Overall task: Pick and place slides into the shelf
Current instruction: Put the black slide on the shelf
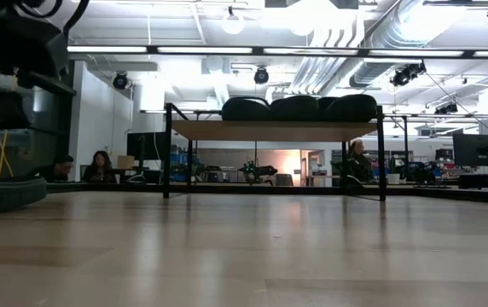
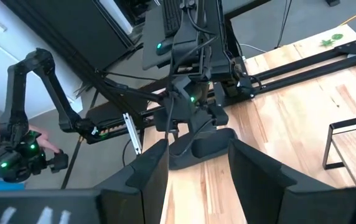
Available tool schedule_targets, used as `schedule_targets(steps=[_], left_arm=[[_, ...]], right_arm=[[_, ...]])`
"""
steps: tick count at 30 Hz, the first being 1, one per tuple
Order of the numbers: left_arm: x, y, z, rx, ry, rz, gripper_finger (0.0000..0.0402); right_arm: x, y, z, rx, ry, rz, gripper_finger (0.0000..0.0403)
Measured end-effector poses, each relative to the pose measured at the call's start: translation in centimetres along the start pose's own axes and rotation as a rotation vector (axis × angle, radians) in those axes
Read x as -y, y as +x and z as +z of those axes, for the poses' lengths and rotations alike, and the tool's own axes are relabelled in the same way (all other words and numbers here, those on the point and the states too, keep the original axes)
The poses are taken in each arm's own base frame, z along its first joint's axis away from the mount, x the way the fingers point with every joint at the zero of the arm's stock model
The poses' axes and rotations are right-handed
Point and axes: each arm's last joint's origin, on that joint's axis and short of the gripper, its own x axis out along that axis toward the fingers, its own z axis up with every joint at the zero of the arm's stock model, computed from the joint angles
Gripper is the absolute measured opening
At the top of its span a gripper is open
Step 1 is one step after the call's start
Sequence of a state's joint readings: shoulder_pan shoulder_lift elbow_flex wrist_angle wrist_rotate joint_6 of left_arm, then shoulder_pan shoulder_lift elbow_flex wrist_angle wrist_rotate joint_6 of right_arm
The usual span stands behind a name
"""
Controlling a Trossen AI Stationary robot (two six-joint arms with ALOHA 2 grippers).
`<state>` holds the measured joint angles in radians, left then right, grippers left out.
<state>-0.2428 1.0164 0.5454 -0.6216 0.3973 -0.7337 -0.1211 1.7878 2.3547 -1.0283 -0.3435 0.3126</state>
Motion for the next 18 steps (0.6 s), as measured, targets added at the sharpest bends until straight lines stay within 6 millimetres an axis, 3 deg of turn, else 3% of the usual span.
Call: schedule_targets(steps=[18], left_arm=[[-0.23, 0.42, -0.04, 0.008, 0.001, -0.023, 0.0298]], right_arm=[[0.0, 0.0, 0.01, 0.001, 0.0, 0.0, 0.0158]])
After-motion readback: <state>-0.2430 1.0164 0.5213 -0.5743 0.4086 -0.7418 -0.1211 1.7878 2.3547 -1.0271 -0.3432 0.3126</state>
